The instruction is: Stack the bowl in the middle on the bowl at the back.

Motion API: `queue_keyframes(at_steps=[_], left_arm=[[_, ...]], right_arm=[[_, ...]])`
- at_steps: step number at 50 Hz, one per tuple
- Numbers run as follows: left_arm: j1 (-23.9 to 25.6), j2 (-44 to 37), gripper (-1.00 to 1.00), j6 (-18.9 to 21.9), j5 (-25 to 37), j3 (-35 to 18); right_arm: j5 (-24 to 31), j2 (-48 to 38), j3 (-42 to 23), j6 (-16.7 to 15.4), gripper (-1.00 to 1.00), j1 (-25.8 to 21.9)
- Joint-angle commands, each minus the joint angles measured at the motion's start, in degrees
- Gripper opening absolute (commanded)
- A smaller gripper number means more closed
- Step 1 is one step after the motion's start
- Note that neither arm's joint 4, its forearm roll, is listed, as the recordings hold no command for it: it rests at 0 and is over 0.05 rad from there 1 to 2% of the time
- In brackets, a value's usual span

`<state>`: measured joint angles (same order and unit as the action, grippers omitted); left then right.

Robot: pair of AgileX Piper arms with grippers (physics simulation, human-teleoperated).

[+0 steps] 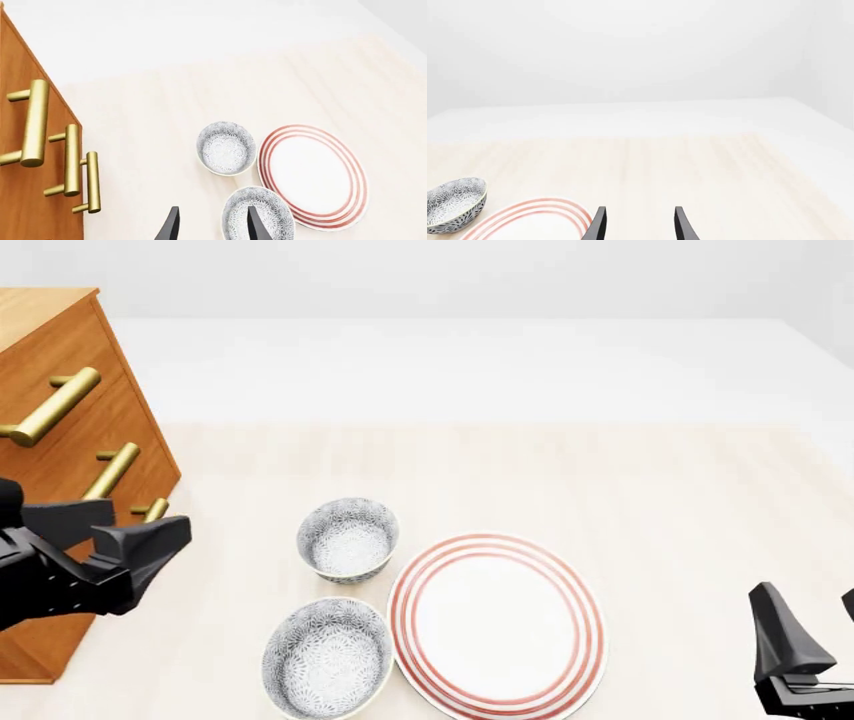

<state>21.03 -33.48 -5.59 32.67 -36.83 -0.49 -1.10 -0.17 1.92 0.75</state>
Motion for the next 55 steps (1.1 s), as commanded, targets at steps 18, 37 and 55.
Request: queue_keyframes(at_steps=[18, 37, 55], left_arm=[[7.9, -10.4, 1.00, -6.8, 4.5, 0.0], [7.2, -15.9, 1.00, -5.8, -3.0, 6.1], [10.0, -26.6, 1.00, -7.5, -15.0, 11.3]], right_arm=[[-1.7, -1.7, 0.0, 0.3, 1.00, 0.0], [-1.2, -1.3, 0.0, 0.2, 1.00, 0.0], [-0.2, -0.2, -0.1, 0.2, 1.00, -0.1]])
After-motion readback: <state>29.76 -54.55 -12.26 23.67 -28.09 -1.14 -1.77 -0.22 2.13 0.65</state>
